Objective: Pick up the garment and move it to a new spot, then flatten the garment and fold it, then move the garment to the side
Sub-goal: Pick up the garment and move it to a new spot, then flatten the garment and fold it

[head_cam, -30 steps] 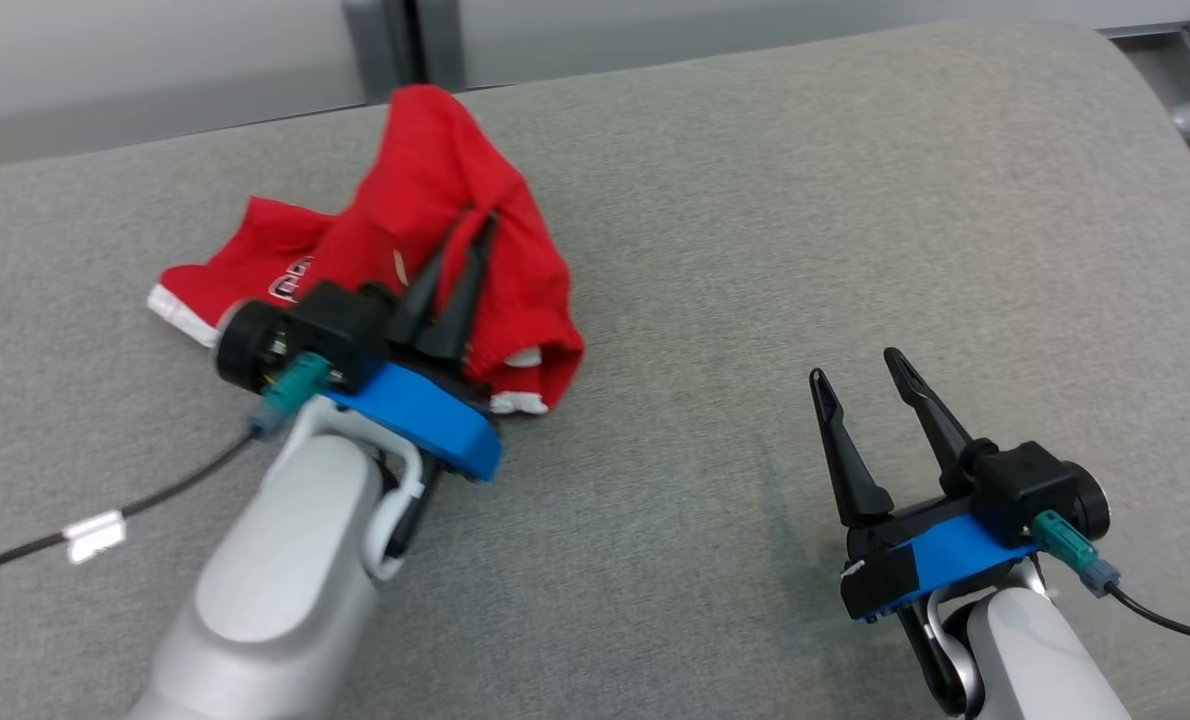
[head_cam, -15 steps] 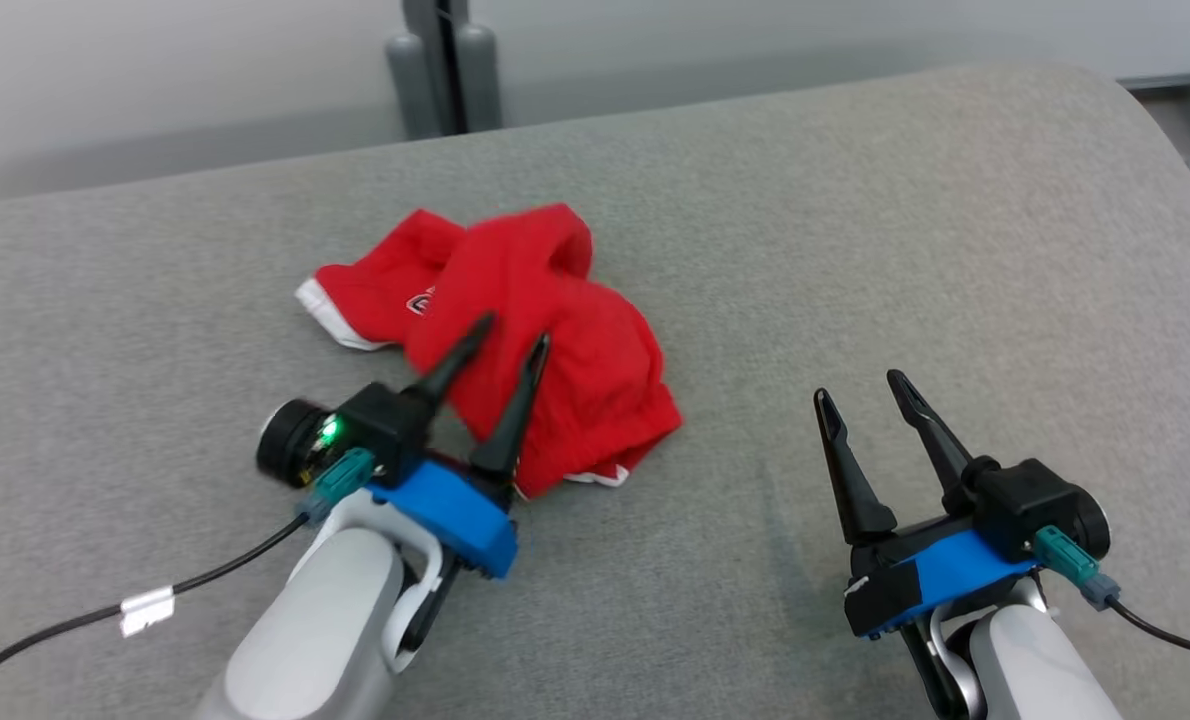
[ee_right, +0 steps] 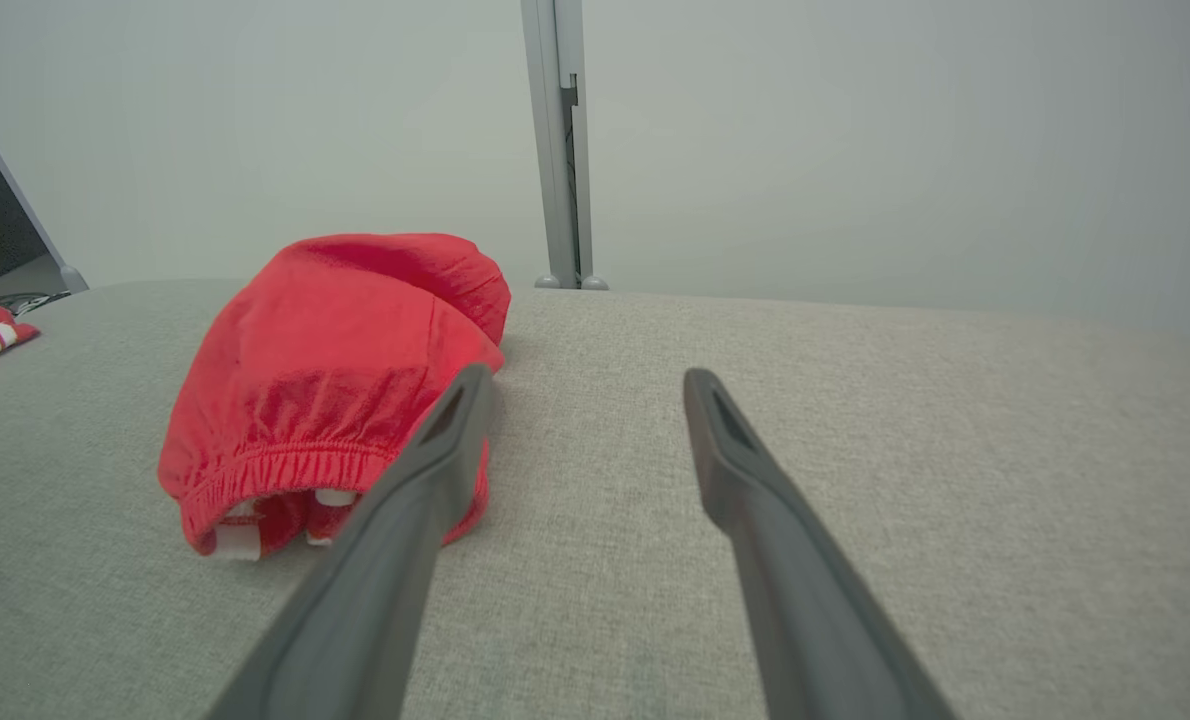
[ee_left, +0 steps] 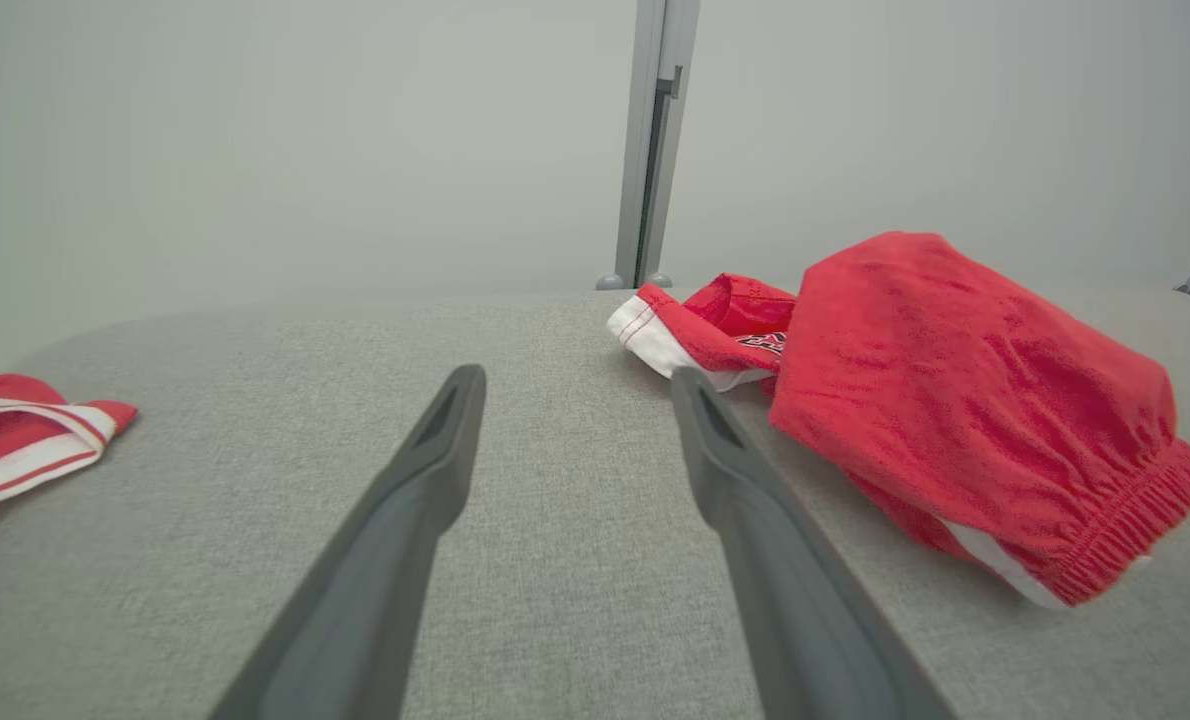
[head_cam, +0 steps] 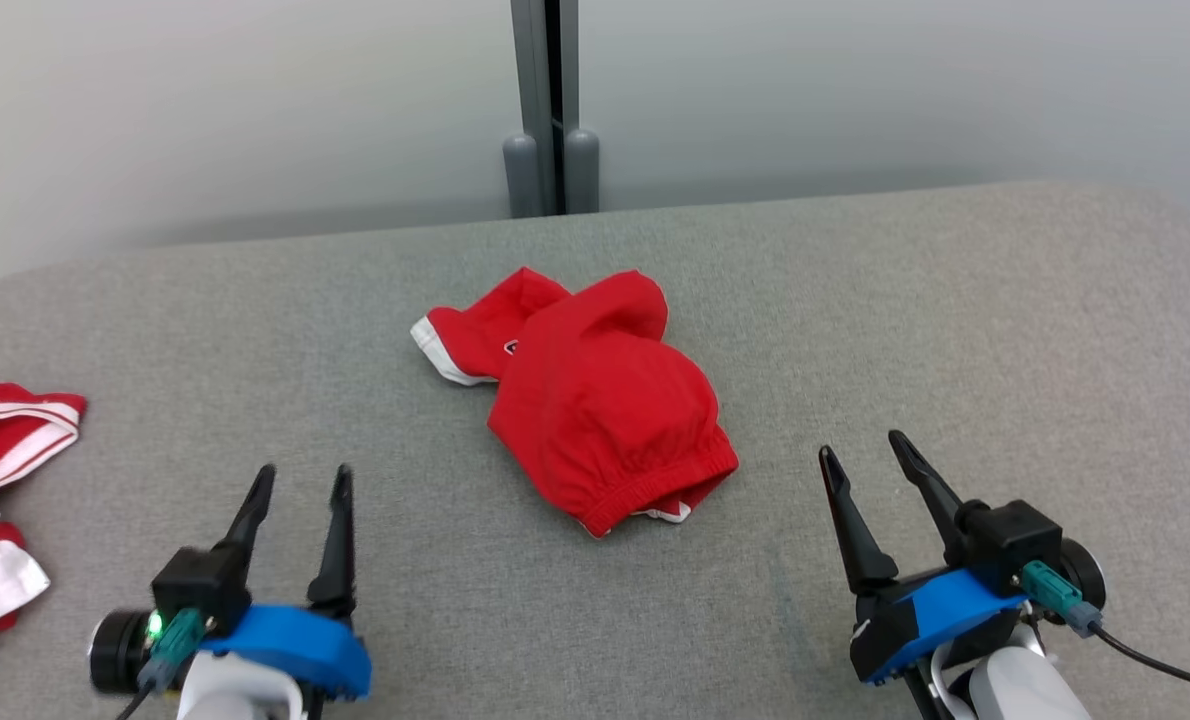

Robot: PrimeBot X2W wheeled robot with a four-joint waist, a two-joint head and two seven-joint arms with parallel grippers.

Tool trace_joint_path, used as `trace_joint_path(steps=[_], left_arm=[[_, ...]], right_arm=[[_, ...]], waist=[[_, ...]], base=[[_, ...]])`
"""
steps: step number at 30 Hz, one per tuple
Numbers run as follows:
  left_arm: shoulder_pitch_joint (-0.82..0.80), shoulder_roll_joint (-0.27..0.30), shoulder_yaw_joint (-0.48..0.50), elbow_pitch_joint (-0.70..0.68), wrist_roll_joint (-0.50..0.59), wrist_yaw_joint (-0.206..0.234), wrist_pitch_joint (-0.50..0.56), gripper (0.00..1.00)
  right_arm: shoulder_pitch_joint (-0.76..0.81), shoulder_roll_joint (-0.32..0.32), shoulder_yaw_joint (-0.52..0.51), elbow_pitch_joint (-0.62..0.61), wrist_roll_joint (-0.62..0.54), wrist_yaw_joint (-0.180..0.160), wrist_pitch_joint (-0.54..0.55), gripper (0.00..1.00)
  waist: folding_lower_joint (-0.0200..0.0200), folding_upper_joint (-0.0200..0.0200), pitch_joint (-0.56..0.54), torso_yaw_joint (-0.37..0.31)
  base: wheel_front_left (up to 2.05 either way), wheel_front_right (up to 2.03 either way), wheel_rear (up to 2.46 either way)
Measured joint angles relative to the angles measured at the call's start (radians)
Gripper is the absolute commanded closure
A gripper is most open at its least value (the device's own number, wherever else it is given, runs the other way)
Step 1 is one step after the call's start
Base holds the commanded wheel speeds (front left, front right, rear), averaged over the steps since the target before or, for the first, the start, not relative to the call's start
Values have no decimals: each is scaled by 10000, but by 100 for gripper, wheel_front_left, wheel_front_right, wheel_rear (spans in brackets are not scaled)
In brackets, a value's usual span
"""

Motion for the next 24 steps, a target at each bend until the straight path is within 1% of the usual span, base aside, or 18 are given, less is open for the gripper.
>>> trace_joint_path(steps=[7,10,13,16,21,24], left_arm=[[1529,-543,1544,-236,443,36,0,0],[1980,-784,1919,-351,654,-13,0,0],[2172,-1001,2008,-384,911,-159,0,0],[2208,-1116,2121,-384,1062,-257,0,0],[2187,-1256,2111,-362,1198,-449,0,0],[2011,-1285,1998,-334,1221,-539,0,0]], right_arm=[[473,-2,-130,364,15,0,-2,0],[613,-2,-169,387,21,0,-2,0],[772,-4,-201,389,13,0,-2,0],[873,-13,-17,451,-6,0,0,0],[858,-6,915,715,77,0,0,0],[747,-4,1446,1030,268,0,0,0]], waist=[[-1,-1,-729,147],[0,-1,-908,103],[-1,-1,-996,124],[0,-1,-1001,232],[0,-1,-876,588],[2,1,-704,912]], base=[[0,0,0],[0,0,0],[0,0,0],[0,0,0],[0,0,0],[0,0,0]])
